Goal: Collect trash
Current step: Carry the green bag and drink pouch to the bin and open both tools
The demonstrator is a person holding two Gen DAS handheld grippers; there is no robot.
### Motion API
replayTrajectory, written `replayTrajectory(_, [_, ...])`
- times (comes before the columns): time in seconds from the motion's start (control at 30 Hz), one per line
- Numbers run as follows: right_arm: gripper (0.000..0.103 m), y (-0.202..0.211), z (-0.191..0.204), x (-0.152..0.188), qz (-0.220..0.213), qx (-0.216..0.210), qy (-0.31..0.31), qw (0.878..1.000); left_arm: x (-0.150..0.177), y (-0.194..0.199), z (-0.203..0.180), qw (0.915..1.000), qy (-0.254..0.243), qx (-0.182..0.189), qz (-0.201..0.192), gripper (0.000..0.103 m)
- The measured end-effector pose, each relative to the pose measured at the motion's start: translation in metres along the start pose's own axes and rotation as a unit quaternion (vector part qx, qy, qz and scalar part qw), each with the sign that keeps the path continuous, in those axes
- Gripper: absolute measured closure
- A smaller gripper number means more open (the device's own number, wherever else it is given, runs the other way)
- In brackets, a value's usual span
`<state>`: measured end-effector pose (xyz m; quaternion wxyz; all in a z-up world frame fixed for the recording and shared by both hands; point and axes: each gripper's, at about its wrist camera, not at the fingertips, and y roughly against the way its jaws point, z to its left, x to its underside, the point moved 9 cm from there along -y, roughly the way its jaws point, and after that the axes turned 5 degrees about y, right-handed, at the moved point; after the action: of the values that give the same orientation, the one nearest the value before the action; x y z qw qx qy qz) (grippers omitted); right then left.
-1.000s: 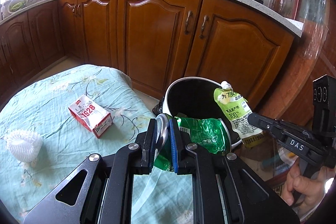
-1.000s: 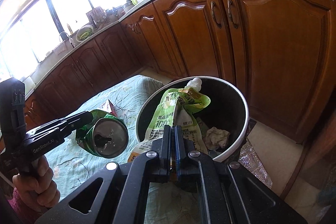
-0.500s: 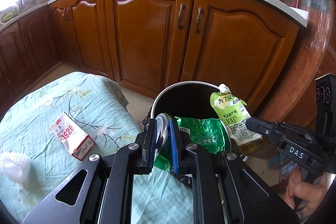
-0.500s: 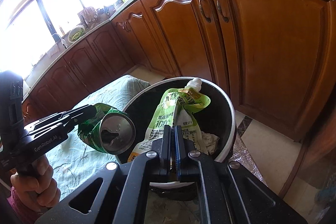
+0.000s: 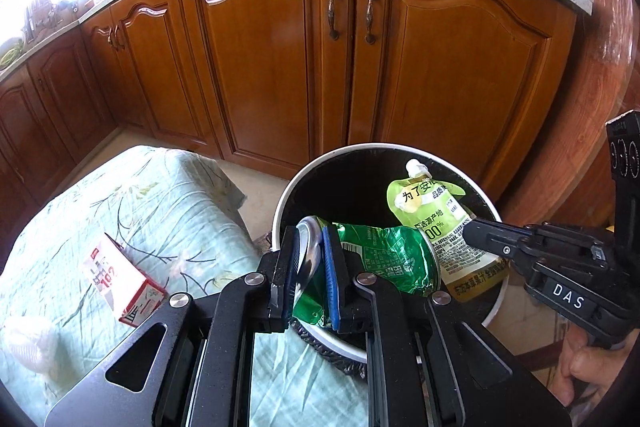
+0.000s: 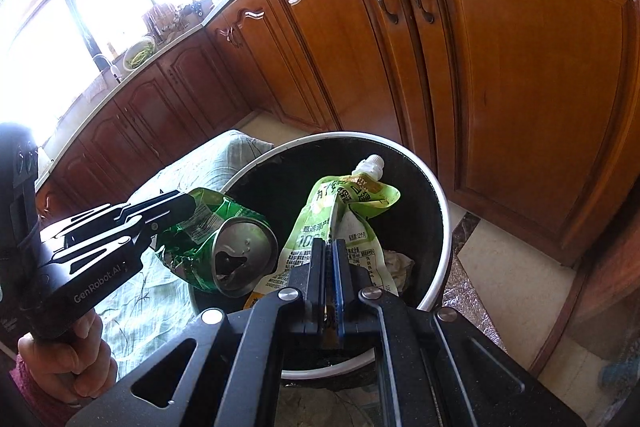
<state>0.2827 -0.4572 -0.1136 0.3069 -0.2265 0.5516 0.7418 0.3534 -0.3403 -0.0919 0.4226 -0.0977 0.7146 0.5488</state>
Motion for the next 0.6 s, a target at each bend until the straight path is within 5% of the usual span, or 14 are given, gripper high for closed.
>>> replayTrajectory(0.27, [0.092,0.001,-0.010,0.001,0.000,-0.005,-0.018,1.000,-0.001,-0.004,-0.007,0.9999,0.004,0.007,0.009,0.085])
replayTrajectory(0.6, [0.044,0.029,0.001,0.007,-0.038,-0.016,-0.038,0.998,0.009,0.026,0.017,0.9985,0.051,0.017,-0.014,0.063])
